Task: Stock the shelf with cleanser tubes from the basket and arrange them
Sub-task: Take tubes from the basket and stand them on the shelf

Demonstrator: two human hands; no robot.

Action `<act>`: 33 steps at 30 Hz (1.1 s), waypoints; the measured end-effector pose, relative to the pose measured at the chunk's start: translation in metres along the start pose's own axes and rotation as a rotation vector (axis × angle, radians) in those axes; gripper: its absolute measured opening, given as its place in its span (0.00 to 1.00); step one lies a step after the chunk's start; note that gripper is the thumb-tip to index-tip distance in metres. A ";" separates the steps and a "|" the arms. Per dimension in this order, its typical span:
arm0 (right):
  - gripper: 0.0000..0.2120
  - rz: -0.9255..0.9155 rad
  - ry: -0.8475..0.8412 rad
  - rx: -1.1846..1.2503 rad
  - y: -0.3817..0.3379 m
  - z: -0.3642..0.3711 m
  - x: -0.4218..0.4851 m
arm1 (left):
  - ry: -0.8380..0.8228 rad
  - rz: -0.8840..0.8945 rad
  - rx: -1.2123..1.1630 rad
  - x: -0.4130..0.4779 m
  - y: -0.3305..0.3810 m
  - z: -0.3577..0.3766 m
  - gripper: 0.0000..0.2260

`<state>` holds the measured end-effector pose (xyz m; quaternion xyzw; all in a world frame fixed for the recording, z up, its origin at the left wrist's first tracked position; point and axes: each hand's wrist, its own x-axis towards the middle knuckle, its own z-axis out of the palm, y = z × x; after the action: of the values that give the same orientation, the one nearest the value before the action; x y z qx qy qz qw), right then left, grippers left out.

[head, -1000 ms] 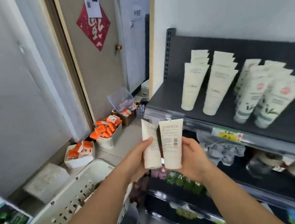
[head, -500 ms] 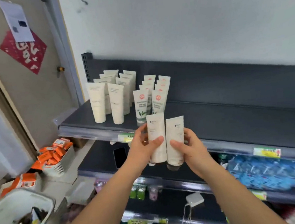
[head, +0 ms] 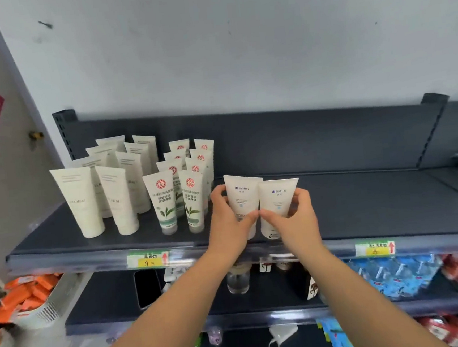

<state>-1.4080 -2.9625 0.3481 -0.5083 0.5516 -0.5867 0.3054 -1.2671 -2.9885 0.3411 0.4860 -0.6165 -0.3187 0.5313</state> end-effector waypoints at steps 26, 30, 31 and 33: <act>0.25 0.056 0.059 -0.432 0.057 0.061 0.112 | 0.170 -0.033 0.356 0.106 -0.075 0.041 0.37; 0.25 0.088 0.022 -0.439 0.055 0.052 0.109 | 0.172 -0.058 0.362 0.096 -0.070 0.042 0.38; 0.26 0.118 0.005 -0.432 0.054 0.050 0.108 | 0.163 -0.070 0.362 0.093 -0.069 0.042 0.39; 0.30 0.172 -0.038 -0.429 0.053 0.047 0.106 | 0.136 -0.120 0.356 0.085 -0.065 0.043 0.41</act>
<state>-1.4062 -3.0870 0.3190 -0.5237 0.6992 -0.4181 0.2492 -1.2884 -3.0951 0.3013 0.6286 -0.5957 -0.2019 0.4574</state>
